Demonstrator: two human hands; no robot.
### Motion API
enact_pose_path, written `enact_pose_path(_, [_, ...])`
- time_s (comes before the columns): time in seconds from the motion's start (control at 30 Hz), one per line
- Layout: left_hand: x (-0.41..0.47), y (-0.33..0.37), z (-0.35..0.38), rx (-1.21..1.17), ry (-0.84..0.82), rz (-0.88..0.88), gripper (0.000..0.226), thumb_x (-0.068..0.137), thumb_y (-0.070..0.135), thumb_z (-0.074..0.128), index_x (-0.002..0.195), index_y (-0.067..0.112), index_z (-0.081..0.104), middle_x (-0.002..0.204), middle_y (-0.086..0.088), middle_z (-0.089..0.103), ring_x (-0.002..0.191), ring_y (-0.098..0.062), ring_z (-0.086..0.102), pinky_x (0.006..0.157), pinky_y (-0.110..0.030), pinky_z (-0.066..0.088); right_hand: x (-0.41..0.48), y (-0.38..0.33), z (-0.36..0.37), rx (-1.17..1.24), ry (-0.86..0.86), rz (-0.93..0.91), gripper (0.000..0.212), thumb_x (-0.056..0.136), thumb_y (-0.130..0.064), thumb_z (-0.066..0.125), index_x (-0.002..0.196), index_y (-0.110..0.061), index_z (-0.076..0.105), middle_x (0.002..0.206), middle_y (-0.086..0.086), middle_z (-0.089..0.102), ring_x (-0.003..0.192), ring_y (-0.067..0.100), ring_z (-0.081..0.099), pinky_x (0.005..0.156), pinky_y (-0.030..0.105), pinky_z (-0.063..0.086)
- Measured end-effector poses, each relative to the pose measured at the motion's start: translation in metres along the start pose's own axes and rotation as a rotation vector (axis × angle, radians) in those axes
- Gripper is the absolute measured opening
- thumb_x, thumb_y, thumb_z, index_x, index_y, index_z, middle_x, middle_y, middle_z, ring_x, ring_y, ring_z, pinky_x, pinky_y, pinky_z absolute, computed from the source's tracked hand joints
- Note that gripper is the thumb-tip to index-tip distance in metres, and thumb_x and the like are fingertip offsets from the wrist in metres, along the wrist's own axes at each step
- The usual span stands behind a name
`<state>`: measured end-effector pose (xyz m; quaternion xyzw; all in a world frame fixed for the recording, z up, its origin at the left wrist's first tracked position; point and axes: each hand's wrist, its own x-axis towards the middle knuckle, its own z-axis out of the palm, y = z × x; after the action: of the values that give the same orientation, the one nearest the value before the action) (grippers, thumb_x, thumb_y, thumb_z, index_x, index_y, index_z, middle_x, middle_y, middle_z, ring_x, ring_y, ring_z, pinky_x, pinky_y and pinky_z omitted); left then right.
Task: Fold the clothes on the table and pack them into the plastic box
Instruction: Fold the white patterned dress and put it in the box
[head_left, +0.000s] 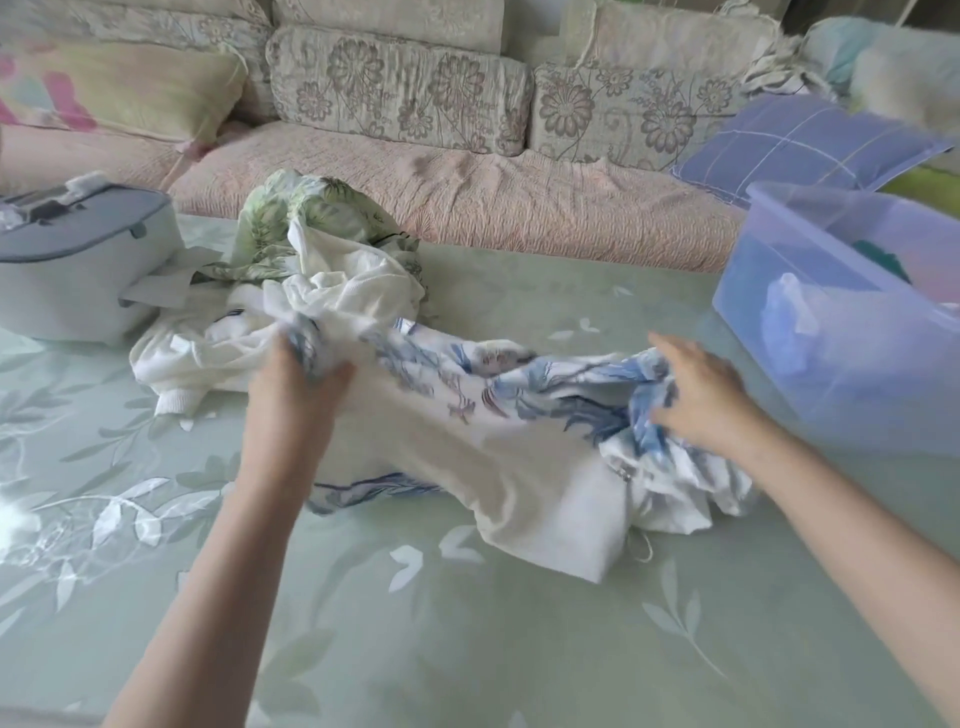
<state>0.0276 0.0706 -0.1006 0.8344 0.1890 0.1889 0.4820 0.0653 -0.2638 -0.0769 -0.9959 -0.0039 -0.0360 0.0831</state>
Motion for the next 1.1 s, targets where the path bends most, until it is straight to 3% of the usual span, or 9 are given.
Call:
enact_pose_path(0.1, [-0.014,-0.011,0.013,0.361,-0.238,-0.046,0.045,0.082,0.032,0.071,0.11,0.002,0.052,0.11,-0.022,0.059,0.091,-0.034,0.056,0.068,-0.036,0.039,-0.011,-0.012,0.019,0.034,-0.193,-0.056,0.083,0.083,-0.024,0.068,0.15,-0.021,0.019,0.159,0.007,0.01,0.146,0.021,0.014,0.116,0.034,0.015])
enact_pose_path(0.23, [-0.033,0.0,0.011,0.562,-0.035,0.158,0.06,0.084,0.034,0.068,0.125,-0.003,0.043,0.123,-0.023,0.049,0.115,-0.038,0.044,0.094,-0.04,0.033,-0.044,-0.033,0.028,0.101,-0.066,-0.377,0.071,0.083,-0.056,0.059,0.144,-0.028,0.037,0.159,-0.005,0.011,0.145,0.012,0.008,0.111,0.02,-0.001])
enact_pose_path(0.33, [-0.047,-0.001,0.016,0.623,0.089,0.35,0.083,0.07,0.027,0.081,0.133,-0.006,0.038,0.132,-0.025,0.04,0.124,-0.041,0.037,0.106,-0.046,0.028,-0.073,-0.049,0.031,0.039,-0.302,-0.481,0.109,0.055,-0.087,0.046,0.148,-0.039,0.018,0.156,-0.018,-0.004,0.141,0.001,0.001,0.106,0.016,-0.008])
enact_pose_path(0.5, [-0.07,-0.008,0.037,0.707,-0.451,0.427,0.097,0.083,0.06,0.054,0.152,0.022,-0.003,0.159,-0.005,0.002,0.146,-0.023,-0.001,0.115,-0.049,-0.009,-0.091,-0.044,0.051,-0.114,-0.353,-0.53,0.097,0.07,-0.074,0.058,0.149,-0.042,0.009,0.159,-0.012,-0.004,0.146,0.007,-0.001,0.115,0.025,-0.007])
enact_pose_path(0.6, [-0.073,-0.022,0.044,0.815,-0.664,0.4,0.092,0.084,0.069,0.039,0.149,0.031,-0.014,0.159,-0.002,-0.008,0.147,-0.022,-0.007,0.112,-0.05,-0.014,-0.088,-0.042,0.053,-0.103,-0.334,-0.548,0.09,0.064,-0.083,0.03,0.145,-0.044,0.027,0.159,-0.009,0.009,0.146,0.01,0.012,0.111,0.021,-0.007])
enact_pose_path(0.67, [-0.071,-0.026,0.045,0.835,-0.677,0.401,0.093,0.084,0.068,0.041,0.149,0.031,-0.014,0.159,-0.002,-0.008,0.147,-0.021,-0.007,0.112,-0.052,-0.012,-0.089,-0.041,0.052,-0.165,-0.26,-0.582,0.078,0.066,-0.075,0.026,0.133,-0.044,0.048,0.151,-0.006,0.035,0.136,0.01,0.039,0.11,0.023,0.011])
enact_pose_path(0.8, [-0.066,-0.032,0.045,0.851,-0.655,0.45,0.09,0.085,0.065,0.044,0.15,0.032,-0.01,0.159,0.0,-0.001,0.147,-0.019,-0.004,0.113,-0.052,-0.01,-0.084,-0.03,0.058,-0.268,-0.089,-0.599,0.043,0.054,-0.039,0.074,0.096,-0.04,0.072,0.109,-0.007,0.071,0.089,0.01,0.07,0.074,0.026,0.055])
enact_pose_path(0.97, [-0.064,-0.032,0.042,0.693,-0.502,0.53,0.073,0.087,0.043,0.06,0.149,0.033,0.022,0.15,0.004,0.034,0.142,-0.017,0.025,0.114,-0.053,-0.003,-0.093,-0.028,0.058,-0.296,0.026,-0.535,0.042,0.035,-0.015,0.087,0.067,-0.026,0.062,0.045,-0.001,0.058,0.036,0.017,0.057,0.032,0.022,0.038])
enact_pose_path(1.1, [-0.06,-0.036,0.047,0.608,-0.411,0.587,0.062,0.084,0.018,0.065,0.141,0.025,0.042,0.136,0.0,0.052,0.133,-0.021,0.043,0.111,-0.06,0.008,-0.113,-0.056,0.038,-0.17,0.002,-0.725,0.02,0.071,-0.027,0.053,0.075,-0.022,0.034,0.045,0.004,0.049,0.045,0.022,0.053,0.044,0.028,0.023])
